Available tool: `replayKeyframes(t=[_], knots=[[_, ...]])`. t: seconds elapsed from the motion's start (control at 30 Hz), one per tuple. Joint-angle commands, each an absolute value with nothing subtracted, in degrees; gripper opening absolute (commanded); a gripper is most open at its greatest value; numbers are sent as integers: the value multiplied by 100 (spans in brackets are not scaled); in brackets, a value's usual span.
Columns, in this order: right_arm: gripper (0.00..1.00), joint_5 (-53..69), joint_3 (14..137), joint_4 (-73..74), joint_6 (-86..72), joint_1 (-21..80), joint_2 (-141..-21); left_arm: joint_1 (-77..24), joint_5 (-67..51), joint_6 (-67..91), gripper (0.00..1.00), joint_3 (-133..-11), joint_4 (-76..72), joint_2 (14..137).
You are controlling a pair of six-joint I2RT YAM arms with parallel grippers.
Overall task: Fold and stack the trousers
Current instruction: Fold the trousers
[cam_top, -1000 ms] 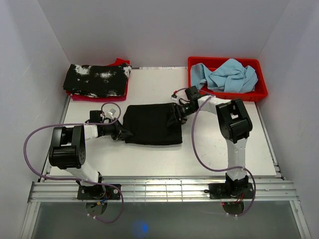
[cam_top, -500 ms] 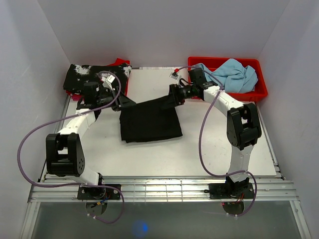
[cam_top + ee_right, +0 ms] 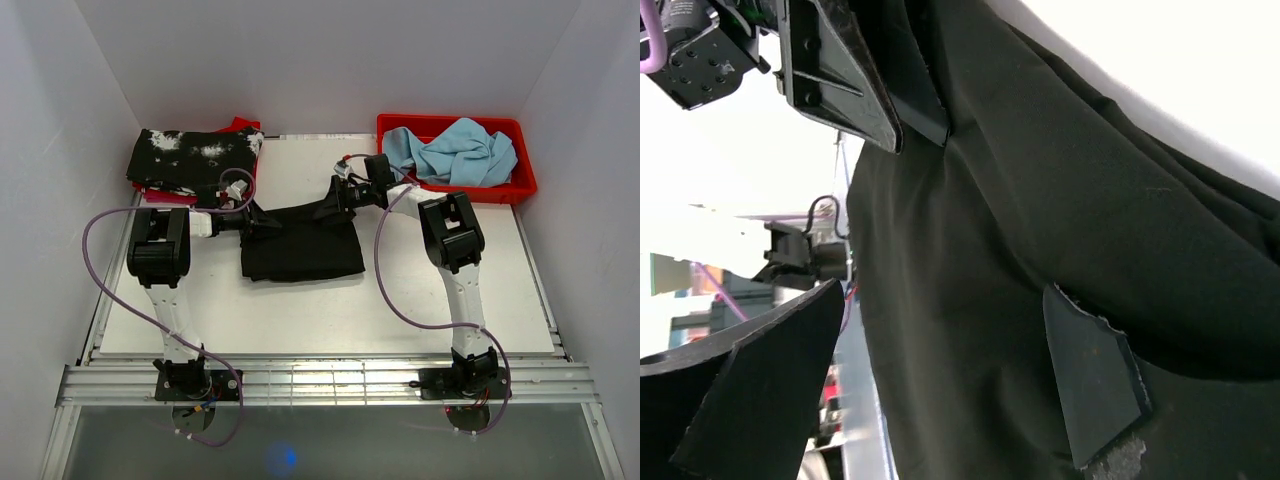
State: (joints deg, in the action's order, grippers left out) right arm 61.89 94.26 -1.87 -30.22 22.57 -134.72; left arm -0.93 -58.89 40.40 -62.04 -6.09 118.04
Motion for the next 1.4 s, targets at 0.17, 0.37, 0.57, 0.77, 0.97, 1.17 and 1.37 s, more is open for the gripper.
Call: replayKeyframes(t=[0.17, 0.37, 0.57, 0.77, 0.97, 1.17, 1.37], knots=[[89, 5678, 9176, 430, -2487, 2241, -12677, -9, -6177, 2989, 51, -6618, -44, 11489], [87, 5950, 8799, 440, -2733, 2355, -11639, -9, -6714, 2864, 51, -6312, 466, 10163], [78, 6003, 7500, 378, -2540, 2514, -11408, -35, -6671, 2971, 50, -5143, 326, 9817], [74, 5643, 7496, 710, -1742, 2496, -11987, -18, -6188, 2743, 48, -5123, 518, 10598], [72, 5318, 8278, 1274, -1213, 2496, -12252, 193, -6213, 2488, 48, -5694, 825, 10978], [71, 5090, 9026, 1854, -1090, 2593, -11595, 202, -6031, 1585, 54, -6661, 1844, 9952], [77, 3799, 9499, 2276, -2, 3198, -11066, 369, -4344, 1362, 91, -6715, 2004, 8501]])
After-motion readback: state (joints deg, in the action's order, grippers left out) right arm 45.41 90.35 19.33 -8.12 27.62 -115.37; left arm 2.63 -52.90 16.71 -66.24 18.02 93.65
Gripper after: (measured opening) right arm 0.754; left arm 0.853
